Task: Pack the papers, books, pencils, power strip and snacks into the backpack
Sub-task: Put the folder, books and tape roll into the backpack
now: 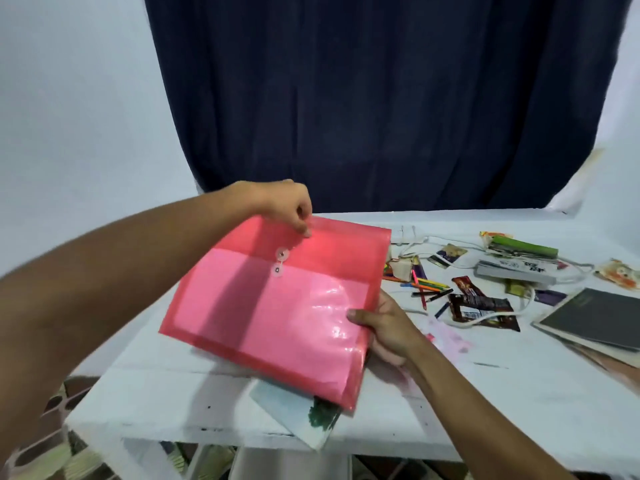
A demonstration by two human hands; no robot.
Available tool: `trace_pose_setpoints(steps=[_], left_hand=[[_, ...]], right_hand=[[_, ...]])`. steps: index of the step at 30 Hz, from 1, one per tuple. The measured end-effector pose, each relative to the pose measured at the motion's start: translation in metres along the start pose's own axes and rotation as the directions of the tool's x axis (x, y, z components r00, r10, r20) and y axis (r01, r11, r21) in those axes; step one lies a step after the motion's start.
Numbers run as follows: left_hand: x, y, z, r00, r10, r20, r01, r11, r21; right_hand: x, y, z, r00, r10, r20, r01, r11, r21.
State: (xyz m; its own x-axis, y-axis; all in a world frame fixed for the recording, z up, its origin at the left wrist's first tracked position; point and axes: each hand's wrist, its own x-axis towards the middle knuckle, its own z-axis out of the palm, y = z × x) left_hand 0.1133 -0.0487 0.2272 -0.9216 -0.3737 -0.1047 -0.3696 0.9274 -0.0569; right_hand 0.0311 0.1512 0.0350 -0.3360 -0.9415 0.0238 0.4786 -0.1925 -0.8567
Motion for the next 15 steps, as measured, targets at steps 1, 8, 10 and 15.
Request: trace_pose_setpoints(steps=[1, 8, 10, 15], left_hand=[[-0.002, -0.002, 0.005, 0.995, 0.035, -0.092, -0.032, 0.999, 0.034], [-0.048, -0.061, 0.062, 0.66, -0.151, -0.736, -0.179, 0.92, -0.349], [-0.058, -0.086, 0.097, 0.562, -0.342, -0.753, -0.165, 0.846, -0.507], [-0.051, -0.14, 0.199, 0.817, -0.341, -0.466, -0.052, 0.76, -0.648]], right_hand=[[-0.001, 0.003, 0.007, 0.995, -0.033, -0.093, 0.032, 0.999, -0.013], [0.017, 0.006, 0.001, 0.892, -0.019, -0.452, 0.121, 0.973, 0.196], [0.022, 0.011, -0.004, 0.861, -0.028, -0.508, 0.177, 0.953, 0.247], [0.036, 0.032, 0.003, 0.787, -0.076, -0.612, 0.305, 0.91, 0.28]])
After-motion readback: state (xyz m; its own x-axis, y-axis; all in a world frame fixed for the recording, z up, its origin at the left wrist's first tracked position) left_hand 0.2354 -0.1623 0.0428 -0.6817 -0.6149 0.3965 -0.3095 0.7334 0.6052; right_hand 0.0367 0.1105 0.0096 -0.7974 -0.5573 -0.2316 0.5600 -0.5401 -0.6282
